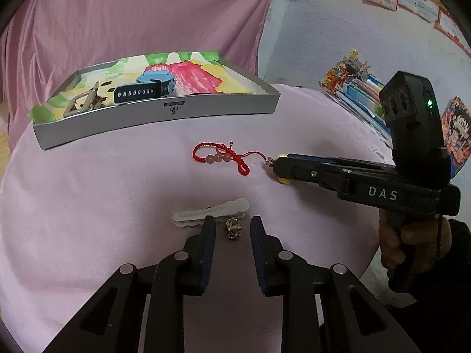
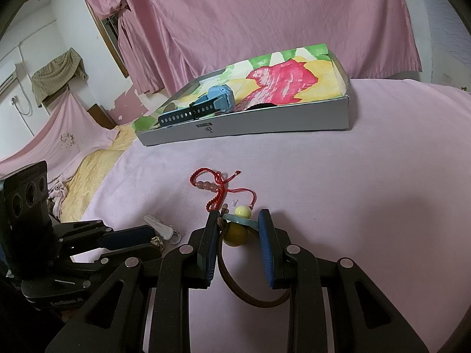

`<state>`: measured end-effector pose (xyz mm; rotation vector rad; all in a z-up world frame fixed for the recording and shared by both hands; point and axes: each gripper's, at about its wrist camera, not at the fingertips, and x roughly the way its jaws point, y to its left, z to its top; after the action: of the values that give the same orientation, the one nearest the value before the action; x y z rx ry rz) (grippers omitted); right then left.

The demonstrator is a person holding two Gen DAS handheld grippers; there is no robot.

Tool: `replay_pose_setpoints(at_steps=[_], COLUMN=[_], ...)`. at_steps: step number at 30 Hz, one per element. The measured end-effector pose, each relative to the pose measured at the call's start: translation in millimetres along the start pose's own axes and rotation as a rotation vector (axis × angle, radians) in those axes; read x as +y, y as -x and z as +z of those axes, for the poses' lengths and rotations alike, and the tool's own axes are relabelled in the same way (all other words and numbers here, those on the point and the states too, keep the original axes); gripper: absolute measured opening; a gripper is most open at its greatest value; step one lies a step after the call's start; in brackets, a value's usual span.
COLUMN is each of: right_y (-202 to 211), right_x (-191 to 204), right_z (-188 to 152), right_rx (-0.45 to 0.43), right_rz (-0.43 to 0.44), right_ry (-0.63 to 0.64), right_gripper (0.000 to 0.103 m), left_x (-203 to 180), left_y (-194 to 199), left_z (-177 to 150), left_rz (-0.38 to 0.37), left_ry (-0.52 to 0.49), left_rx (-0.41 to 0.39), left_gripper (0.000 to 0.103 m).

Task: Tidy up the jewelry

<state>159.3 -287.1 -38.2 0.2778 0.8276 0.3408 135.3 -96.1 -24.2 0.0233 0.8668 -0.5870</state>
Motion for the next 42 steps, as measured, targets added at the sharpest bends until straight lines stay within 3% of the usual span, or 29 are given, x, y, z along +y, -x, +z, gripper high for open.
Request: replay_pose_setpoints(at_steps=[1, 8, 14, 22, 28, 36, 42], right_y=[0, 1, 6, 6, -10, -48, -71], right_x=[0, 2, 5, 11, 17, 17, 10], right_z=[0, 2, 14, 52, 91, 121, 120], right_rx=[0.0, -0.007, -0.045, -0.125, -0.164, -0.121, -0.048], right_rz=[0.001, 0.007, 0.013, 0.016, 0.012, -0.031, -0.065], right_ry=[0.001, 0.013, 0.033, 0.073, 0.093, 0.096, 0.079], right_gripper=[0.023, 0.023, 0.023, 0.023, 0.023, 0.023, 0.023], left_x=[0, 1, 10, 38, 63, 93, 108], left_y=[0, 1, 19, 30, 24, -9, -32], left_z=[0, -1, 9, 51, 85, 119, 120], left_rz=[0.007, -0.004, -0.015, 0.047, 0.087, 0.145, 0.139], left_ry=[-0.003, -0.004, 0.023, 0.082, 0.126, 0.164, 0.215], left_rx=[0.002, -0.006, -0.092, -0.225, -0.281, -0.242, -0.176], left_gripper=[0.012, 0.011, 0.011, 0.011, 0.011, 0.011, 0.011])
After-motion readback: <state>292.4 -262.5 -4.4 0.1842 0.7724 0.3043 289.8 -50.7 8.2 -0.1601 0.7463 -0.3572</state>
